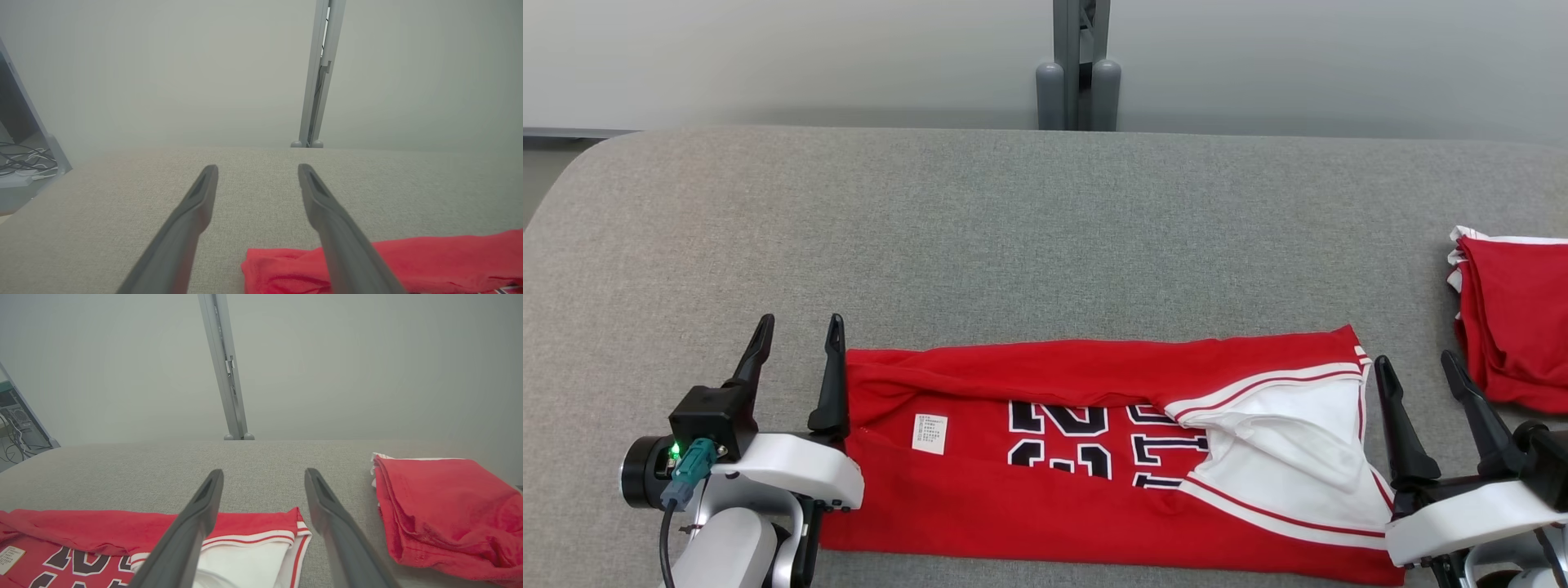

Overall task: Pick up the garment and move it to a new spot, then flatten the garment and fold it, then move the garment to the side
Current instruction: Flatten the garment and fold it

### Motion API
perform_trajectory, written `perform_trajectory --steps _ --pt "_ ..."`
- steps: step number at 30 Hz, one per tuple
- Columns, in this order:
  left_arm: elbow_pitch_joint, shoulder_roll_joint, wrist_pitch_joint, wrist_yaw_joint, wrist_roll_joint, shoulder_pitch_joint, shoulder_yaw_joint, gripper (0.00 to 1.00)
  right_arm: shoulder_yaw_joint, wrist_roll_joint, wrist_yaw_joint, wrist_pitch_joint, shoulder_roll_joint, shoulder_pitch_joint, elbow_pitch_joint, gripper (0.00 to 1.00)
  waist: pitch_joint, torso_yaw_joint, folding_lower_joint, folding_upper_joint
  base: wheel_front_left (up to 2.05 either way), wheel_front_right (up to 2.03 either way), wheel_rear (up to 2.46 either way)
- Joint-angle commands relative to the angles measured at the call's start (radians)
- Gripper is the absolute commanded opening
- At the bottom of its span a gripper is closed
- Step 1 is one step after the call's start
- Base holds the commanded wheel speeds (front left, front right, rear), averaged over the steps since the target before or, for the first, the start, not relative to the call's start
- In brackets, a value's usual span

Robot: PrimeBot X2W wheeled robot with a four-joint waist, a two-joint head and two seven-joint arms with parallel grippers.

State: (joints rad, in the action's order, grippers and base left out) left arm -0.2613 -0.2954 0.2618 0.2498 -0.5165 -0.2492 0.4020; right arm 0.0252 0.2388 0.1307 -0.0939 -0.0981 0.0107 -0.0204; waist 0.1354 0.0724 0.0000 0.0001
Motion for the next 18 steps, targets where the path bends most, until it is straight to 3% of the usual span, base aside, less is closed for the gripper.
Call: perform_trajectory --steps 1,7,18 --pt "-0.004 0.002 0.004 -0.003 0.011 0.008 -0.008 1.00 0.002 0.003 0.000 -0.003 -0.002 -0.002 -0.004 1.00 0.001 0.000 0.0000 -0.0001 0.00 0.00 0.00" --pt "-0.013 0.011 0.004 -0.018 0.027 0.003 -0.019 1.00 0.021 0.015 0.000 0.005 0.003 -0.001 -0.036 1.00 0.011 0.002 0.0000 -0.0001 0.00 0.00 0.00" --pt "-0.018 0.032 0.003 -0.038 0.057 -0.030 -0.024 1.00 0.003 0.050 0.000 -0.031 0.013 0.035 -0.282 1.00 0.055 0.012 0.0000 -0.0001 0.00 0.00 0.00"
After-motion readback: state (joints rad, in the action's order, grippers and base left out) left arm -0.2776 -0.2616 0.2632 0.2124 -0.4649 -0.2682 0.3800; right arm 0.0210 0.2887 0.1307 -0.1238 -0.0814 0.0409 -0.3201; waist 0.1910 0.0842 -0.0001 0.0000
